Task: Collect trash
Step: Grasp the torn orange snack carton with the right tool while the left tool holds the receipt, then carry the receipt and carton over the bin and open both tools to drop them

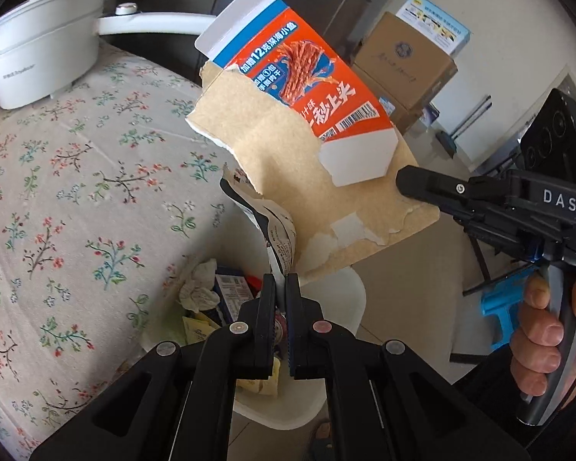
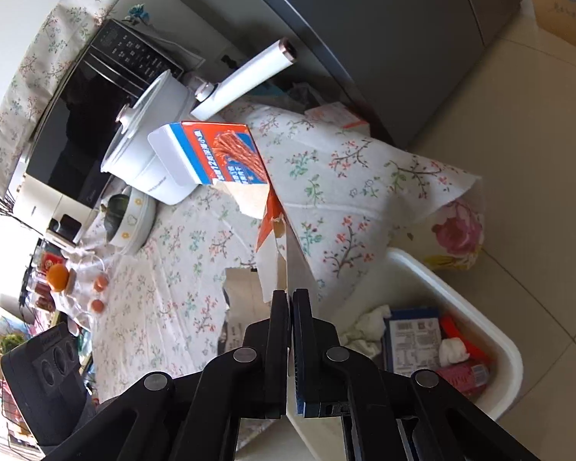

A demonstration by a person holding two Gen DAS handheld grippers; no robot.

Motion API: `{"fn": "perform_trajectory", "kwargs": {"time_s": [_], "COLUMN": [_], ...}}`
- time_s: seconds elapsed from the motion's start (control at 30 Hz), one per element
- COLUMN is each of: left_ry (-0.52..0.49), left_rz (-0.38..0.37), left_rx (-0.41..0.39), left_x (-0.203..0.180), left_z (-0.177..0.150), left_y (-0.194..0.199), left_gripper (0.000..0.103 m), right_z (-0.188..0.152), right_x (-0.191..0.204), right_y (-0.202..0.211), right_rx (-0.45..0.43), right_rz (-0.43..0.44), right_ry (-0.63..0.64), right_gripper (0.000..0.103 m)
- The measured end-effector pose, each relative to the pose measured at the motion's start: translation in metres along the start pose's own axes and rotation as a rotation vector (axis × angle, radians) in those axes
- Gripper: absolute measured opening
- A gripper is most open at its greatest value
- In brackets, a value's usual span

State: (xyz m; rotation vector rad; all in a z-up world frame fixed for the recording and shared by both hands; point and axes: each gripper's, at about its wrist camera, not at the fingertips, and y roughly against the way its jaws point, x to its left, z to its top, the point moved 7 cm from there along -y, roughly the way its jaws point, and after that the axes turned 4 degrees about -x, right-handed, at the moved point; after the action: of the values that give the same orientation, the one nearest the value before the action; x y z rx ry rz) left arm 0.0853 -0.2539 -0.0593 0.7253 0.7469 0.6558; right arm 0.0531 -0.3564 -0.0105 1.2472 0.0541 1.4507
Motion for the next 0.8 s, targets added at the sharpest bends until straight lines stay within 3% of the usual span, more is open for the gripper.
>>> {"fn": "perform_trajectory", "kwargs": {"time_s": [0.23,0.33,0.4,0.47,0.67,0.8], "left_ry": [-0.076,-0.116,-0.099,-0.049,0.057,0.108], "left_rz": [0.030,0.061,0.112,0.111,0.080,0.066], "left_rx": [0.050,0.112,0.157,0.177,0.103,0.060], "left_x": [-0.020,-0.011,0.004,0.015,0.033,0.046], "left_z": [-0.021,-0.026,-0.029,-0.030,-0.006,0.009], "left_y": [-0.030,-0.059,-0.074,-0.078,-0.050,-0.033], "left_gripper": [0.005,0.012,0.013,0.014,0.020,0.028], "right_z": [-0.015,-0.015,-0.015,-0.016,-0.034,-0.045], "right_x": [-0.031,-0.041,-0.044,-0.046,-0.047,-0.048], "right_y": [0.035,0.046,0.051,0.054,0.034,0.017], "right_rx": [-0.029,-0.064,-0.074,-0.082,-0.012,0.043], "right_rz": [-0.085,-0.133,-0.142,-0.153,-0.178,-0.256], "right_ry": [0.000,0.015,0.015,0.022,0.065,0.128], "right_gripper": [0.002,0.002,0.002,0.002,0.002,0.002]}}
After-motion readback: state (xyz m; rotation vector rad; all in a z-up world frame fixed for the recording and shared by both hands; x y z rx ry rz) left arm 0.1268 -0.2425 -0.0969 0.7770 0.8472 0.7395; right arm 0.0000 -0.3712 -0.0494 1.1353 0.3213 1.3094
